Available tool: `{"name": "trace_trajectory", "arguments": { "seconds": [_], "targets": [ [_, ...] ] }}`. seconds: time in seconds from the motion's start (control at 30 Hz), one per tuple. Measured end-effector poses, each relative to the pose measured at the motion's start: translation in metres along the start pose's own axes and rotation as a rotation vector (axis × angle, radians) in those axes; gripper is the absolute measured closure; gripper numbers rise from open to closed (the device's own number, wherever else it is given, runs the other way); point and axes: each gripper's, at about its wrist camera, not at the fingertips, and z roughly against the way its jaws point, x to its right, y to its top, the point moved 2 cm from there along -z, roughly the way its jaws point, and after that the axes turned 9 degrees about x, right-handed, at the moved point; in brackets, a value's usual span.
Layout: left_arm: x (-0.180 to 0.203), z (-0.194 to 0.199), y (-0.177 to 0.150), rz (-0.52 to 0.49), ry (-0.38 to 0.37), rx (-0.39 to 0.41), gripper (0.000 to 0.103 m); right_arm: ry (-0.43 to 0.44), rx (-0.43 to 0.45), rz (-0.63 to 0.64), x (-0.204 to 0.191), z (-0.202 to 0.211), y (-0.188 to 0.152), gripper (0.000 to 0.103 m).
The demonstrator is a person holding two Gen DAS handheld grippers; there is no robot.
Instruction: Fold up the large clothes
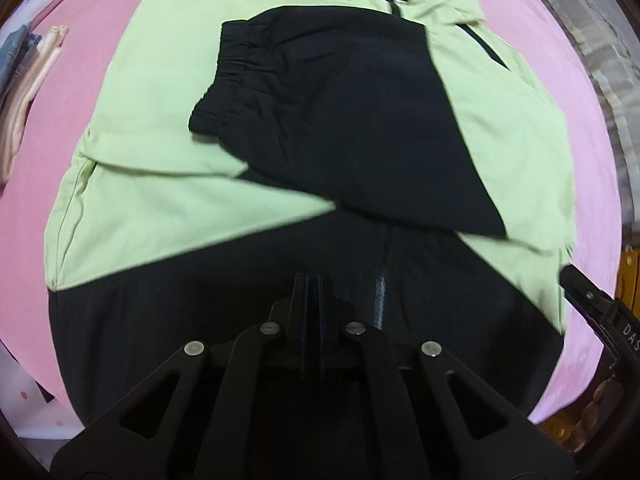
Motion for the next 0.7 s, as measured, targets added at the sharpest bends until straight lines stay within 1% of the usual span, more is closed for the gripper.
{"name": "trace_trajectory", "arguments": {
  "seconds": [0.03, 0.07, 0.13, 0.17, 0.2, 0.23, 0.27, 0.3, 0.33, 0.37, 0.4, 0.5, 0.6, 0.7],
  "targets": [
    [0.001, 0.005, -0.004, -0.012, 0.005, -0.004, 0.101, 0.010, -0.011, 0.004, -0.005, 0.004, -0.005, 0.047],
    [0.002, 0.011, -0.010, -0.028, 0.013, -0.010, 0.100, 0.019, -0.021, 0.007, -0.011, 0.009, -0.011, 0.044],
    [0.003, 0.021, -0.019, -0.046, 0.013, -0.026, 0.090, 0.028, -0.031, 0.011, -0.020, 0.024, -0.026, 0.038],
    [0.003, 0.026, -0.022, -0.048, 0.008, -0.031, 0.077, 0.032, -0.035, 0.012, -0.025, 0.030, -0.031, 0.037],
    [0.002, 0.031, -0.026, -0.047, -0.001, -0.035, 0.071, 0.034, -0.039, 0.012, -0.028, 0.034, -0.035, 0.036],
    [0.001, 0.039, -0.029, -0.043, -0.008, -0.031, 0.062, 0.034, -0.042, 0.010, -0.032, 0.040, -0.040, 0.035],
    [-0.003, 0.048, -0.034, -0.042, -0.010, -0.027, 0.058, 0.034, -0.043, 0.008, -0.036, 0.042, -0.043, 0.034],
    [-0.003, 0.051, -0.034, -0.044, -0.010, -0.025, 0.054, 0.031, -0.043, 0.005, -0.037, 0.051, -0.048, 0.032],
    [-0.003, 0.054, -0.033, -0.048, -0.009, -0.025, 0.051, 0.027, -0.040, 0.004, -0.042, 0.051, -0.049, 0.026],
    [-0.003, 0.058, -0.034, -0.051, -0.005, -0.025, 0.043, 0.022, -0.034, 0.002, -0.044, 0.056, -0.053, 0.023],
    [-0.007, 0.064, -0.039, -0.052, 0.001, -0.023, 0.037, 0.017, -0.031, -0.002, -0.046, 0.061, -0.056, 0.015],
    [-0.013, 0.070, -0.041, -0.049, -0.007, -0.022, 0.036, 0.014, -0.024, -0.029, -0.049, 0.064, -0.064, 0.013],
    [-0.015, 0.065, -0.040, -0.071, -0.023, -0.042, 0.036, 0.011, -0.032, -0.042, -0.051, 0.061, -0.072, 0.012],
    [-0.017, 0.063, -0.042, -0.099, -0.021, -0.035, 0.035, 0.003, -0.022, -0.066, -0.053, 0.053, -0.080, 0.011]
  ]
}}
